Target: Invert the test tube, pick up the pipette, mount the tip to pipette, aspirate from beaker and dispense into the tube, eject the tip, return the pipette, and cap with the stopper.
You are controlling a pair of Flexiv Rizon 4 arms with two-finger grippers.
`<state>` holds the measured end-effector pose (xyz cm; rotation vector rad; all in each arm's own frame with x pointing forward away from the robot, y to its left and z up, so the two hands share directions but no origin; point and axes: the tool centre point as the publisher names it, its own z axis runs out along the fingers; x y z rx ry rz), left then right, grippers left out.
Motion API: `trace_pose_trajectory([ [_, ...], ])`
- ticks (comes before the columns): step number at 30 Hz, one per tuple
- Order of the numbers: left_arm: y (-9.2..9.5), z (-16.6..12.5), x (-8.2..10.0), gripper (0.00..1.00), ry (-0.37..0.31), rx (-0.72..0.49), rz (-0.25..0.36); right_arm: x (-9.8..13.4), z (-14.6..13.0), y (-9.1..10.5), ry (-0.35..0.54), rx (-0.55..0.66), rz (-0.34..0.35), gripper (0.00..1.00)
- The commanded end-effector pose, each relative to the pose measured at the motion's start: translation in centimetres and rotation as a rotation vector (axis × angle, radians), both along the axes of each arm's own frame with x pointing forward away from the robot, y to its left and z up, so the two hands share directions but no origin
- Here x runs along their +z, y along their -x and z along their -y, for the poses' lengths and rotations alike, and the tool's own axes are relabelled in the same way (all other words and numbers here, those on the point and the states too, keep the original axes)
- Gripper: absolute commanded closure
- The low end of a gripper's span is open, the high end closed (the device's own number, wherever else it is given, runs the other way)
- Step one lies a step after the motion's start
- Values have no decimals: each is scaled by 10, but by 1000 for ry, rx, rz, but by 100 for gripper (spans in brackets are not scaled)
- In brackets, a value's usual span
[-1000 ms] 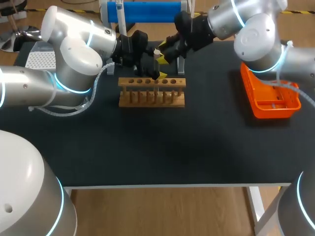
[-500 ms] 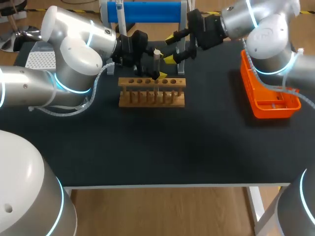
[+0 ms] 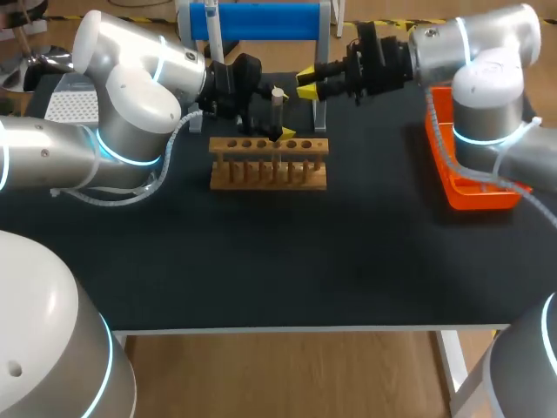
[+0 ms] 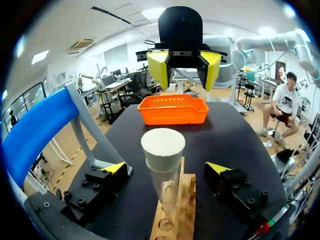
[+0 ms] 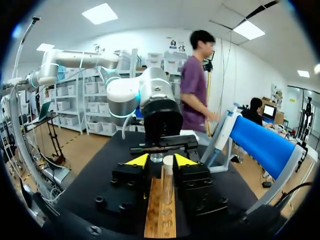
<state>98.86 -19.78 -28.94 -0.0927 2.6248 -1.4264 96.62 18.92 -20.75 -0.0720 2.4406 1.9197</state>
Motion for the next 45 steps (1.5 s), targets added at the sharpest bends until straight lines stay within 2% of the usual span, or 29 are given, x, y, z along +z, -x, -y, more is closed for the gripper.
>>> trace_pose_trajectory([
  [1, 0, -1, 0, 0, 0, -2, -1, -4, -8, -2, -105, 20, 0, 100],
  [11, 0, -1, 0, 0, 0, -2, -1, 1, -25, -6, -178, 41, -11, 100],
  [21, 0, -1, 0, 0, 0, -2, -1, 1, -33, -10, -230, 43, -85, 100],
  [34, 0, -1, 0, 0, 0, -2, -1, -1, -42, -10, -222, 51, -140, 100],
  [45, 0, -1, 0, 0, 0, -2, -1, -11, -44, -12, -190, 44, -157, 100],
])
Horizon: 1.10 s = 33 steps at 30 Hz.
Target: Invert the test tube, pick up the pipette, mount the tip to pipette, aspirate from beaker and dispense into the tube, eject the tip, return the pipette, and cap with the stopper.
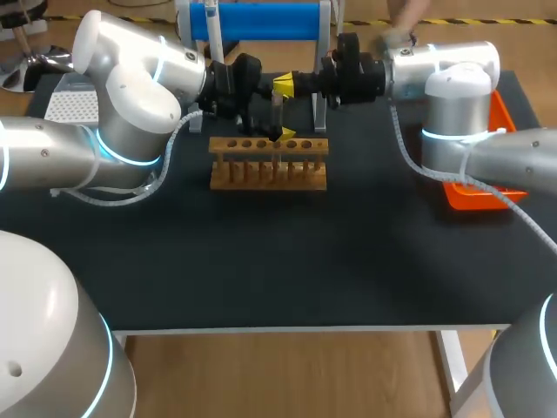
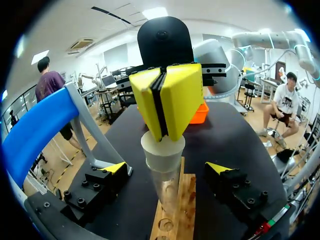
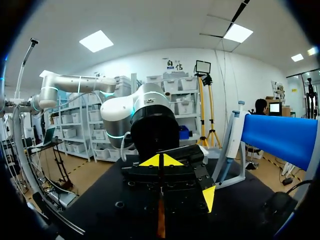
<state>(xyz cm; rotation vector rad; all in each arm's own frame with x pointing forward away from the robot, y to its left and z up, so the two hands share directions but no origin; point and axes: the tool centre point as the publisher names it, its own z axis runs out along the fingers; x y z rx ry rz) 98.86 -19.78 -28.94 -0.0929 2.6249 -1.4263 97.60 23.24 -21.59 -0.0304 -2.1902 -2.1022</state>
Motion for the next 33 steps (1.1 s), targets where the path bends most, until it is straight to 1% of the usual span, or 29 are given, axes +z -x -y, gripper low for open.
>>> trace_pose_trajectory([
  [1, 0, -1, 0, 0, 0, -3, -1, -4, -1, -2, 7, 4, -5, 100],
  [21, 0, -1, 0, 0, 0, -3, -1, -24, 1, -1, 70, 5, -7, 100],
  [26, 0, -1, 0, 0, 0, -3, -1, -10, 2, -4, 14, -12, -5, 100],
  [32, 0, -1, 0, 0, 0, -3, -1, 13, 8, -6, -49, -39, 27, 100],
  [33, 0, -1, 0, 0, 0, -3, -1, 17, 10, -7, -56, -47, 32, 84],
])
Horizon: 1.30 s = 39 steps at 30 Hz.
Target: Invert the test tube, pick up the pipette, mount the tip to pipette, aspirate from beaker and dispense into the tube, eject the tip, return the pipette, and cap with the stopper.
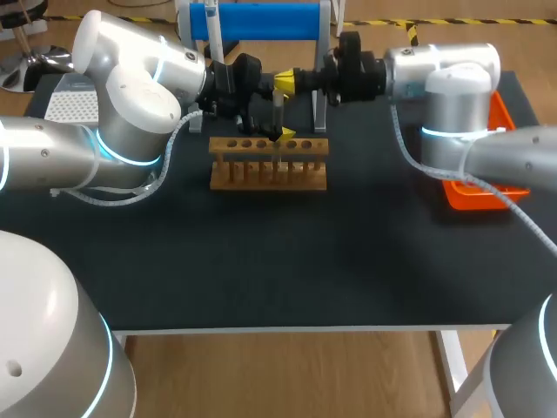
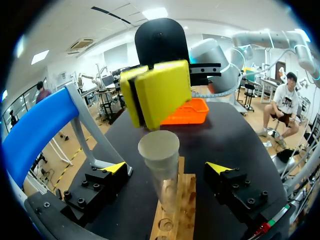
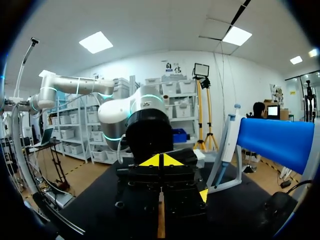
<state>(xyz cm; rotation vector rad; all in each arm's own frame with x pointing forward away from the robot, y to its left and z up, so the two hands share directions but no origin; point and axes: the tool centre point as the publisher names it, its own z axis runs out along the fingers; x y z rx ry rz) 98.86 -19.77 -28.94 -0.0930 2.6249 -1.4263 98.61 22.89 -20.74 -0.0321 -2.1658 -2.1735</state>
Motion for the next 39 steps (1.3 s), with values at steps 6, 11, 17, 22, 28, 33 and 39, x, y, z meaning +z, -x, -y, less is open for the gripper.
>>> trace_pose_trajectory([
  [6, 0, -1, 0, 0, 1, -3, -1, 16, 29, -1, 7, -79, 48, 0],
  [11, 0, -1, 0, 0, 1, -3, -1, 5, 58, -2, 80, -136, 48, 0],
  [17, 0, -1, 0, 0, 1, -3, -1, -21, 92, 4, 201, -197, 36, 0],
  [22, 0, -1, 0, 0, 1, -3, -1, -36, 109, 5, 277, -247, 33, 0],
  [28, 0, -1, 0, 0, 1, -3, -1, -36, 109, 5, 277, -247, 33, 0],
  [33, 0, -1, 0, 0, 1, -3, -1, -36, 109, 5, 277, -247, 33, 0],
  [39, 0, -2, 0, 0, -2, 1, -2, -36, 109, 5, 277, -247, 33, 0],
])
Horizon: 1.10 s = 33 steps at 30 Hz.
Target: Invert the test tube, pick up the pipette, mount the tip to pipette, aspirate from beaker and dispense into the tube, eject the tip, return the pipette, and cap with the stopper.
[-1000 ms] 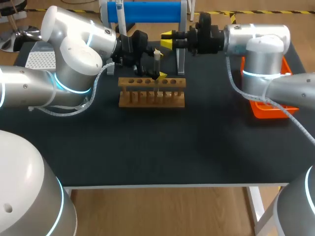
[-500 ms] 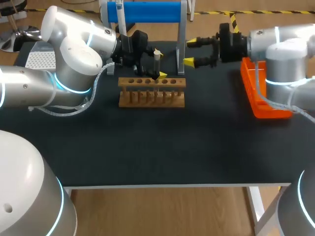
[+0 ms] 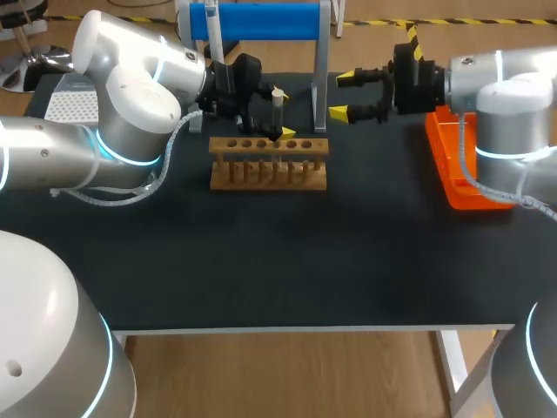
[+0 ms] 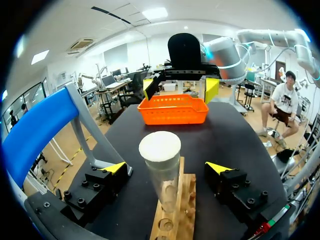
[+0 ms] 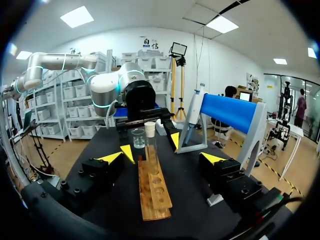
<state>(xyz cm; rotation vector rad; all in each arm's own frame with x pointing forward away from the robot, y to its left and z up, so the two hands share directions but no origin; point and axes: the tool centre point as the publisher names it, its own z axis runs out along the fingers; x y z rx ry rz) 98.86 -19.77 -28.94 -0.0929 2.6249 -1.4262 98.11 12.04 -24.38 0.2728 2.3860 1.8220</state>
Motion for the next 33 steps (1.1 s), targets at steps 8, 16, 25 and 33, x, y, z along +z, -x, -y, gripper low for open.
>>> trace_pose_trajectory([
  [8, 2, -14, -1, 0, -4, 67, 3, 0, 0, 0, 0, -1, 1, 0],
  [16, 4, -26, -1, 0, 1, 106, 5, 0, 0, 0, 0, -1, 1, 0],
  [25, 17, -54, -1, 0, 13, 198, 8, 0, 0, 0, 0, -1, 1, 0],
  [33, 37, -88, 6, 0, 44, 351, 37, 0, 0, 0, 0, -1, 1, 0],
])
